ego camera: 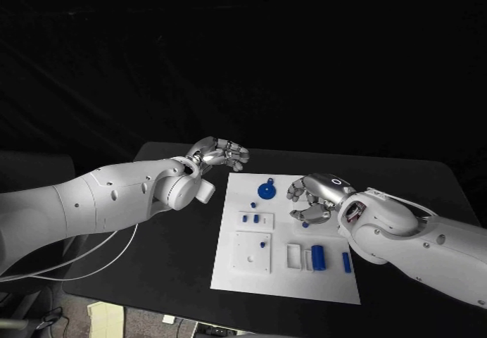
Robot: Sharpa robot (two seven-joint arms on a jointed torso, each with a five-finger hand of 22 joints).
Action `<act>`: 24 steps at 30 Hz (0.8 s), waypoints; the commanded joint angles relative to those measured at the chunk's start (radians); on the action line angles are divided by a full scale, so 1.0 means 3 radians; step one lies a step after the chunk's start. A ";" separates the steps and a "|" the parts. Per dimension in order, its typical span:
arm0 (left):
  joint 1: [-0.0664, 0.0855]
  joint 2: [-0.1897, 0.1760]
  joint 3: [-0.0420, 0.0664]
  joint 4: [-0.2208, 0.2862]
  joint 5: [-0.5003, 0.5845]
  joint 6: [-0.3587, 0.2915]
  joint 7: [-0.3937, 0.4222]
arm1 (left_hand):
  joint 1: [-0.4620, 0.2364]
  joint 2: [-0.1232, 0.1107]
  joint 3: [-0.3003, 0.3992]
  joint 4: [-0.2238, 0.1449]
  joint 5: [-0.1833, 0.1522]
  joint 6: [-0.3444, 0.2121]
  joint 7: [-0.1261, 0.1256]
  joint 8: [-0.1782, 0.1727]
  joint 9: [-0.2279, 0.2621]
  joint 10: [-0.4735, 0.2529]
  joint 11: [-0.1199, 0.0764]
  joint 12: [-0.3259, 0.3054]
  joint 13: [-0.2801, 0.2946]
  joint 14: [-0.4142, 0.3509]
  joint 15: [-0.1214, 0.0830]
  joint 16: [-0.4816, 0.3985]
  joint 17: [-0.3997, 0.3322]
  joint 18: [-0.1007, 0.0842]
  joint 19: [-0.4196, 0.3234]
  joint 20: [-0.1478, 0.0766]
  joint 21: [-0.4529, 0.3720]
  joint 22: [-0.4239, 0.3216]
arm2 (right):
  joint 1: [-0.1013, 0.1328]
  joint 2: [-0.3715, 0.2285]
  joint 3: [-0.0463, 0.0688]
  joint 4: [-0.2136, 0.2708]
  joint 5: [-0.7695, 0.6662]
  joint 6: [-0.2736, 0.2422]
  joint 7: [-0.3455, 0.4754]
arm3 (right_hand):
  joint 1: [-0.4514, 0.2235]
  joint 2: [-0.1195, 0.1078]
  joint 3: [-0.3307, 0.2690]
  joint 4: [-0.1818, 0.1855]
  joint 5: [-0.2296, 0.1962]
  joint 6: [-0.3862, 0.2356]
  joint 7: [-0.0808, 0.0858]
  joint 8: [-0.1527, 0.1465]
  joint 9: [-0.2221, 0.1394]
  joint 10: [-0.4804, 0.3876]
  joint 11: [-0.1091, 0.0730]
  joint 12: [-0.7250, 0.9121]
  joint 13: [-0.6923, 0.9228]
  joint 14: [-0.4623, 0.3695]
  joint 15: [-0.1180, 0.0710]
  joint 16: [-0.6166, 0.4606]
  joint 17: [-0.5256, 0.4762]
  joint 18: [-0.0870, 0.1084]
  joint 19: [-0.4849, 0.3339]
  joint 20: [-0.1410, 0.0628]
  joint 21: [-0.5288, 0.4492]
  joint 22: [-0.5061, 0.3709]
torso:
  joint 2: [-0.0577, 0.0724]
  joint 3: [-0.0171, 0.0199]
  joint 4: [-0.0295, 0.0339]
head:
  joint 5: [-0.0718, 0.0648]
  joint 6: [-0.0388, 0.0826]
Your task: Assemble the parts on the task board
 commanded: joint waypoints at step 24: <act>0.0003 0.0015 0.0001 -0.0014 0.0026 0.0054 0.0027 | -0.0033 0.0012 -0.0020 0.0005 0.0010 -0.0024 0.0003 0.0018 -0.0004 -0.0018 0.0006 0.0006 -0.0004 0.0021 0.0004 -0.0024 0.0015 0.0032 0.0031 0.0000 -0.0020 0.0006 | 0.0003 0.0161 -0.0141 -0.0490 -0.0310 0.0635 -0.0214 | -0.0065 -0.0020 -0.0080 0.0046 -0.0418 -0.0255 -0.0101 -0.0049 -0.0038 -0.0281 0.0071 -0.0033 -0.0134 -0.0121 0.0071 0.0035 -0.0005 0.0262 -0.0090 0.0017 -0.0034 0.0058 | 0.0006 0.0001 0.0015 | -0.0050 0.0033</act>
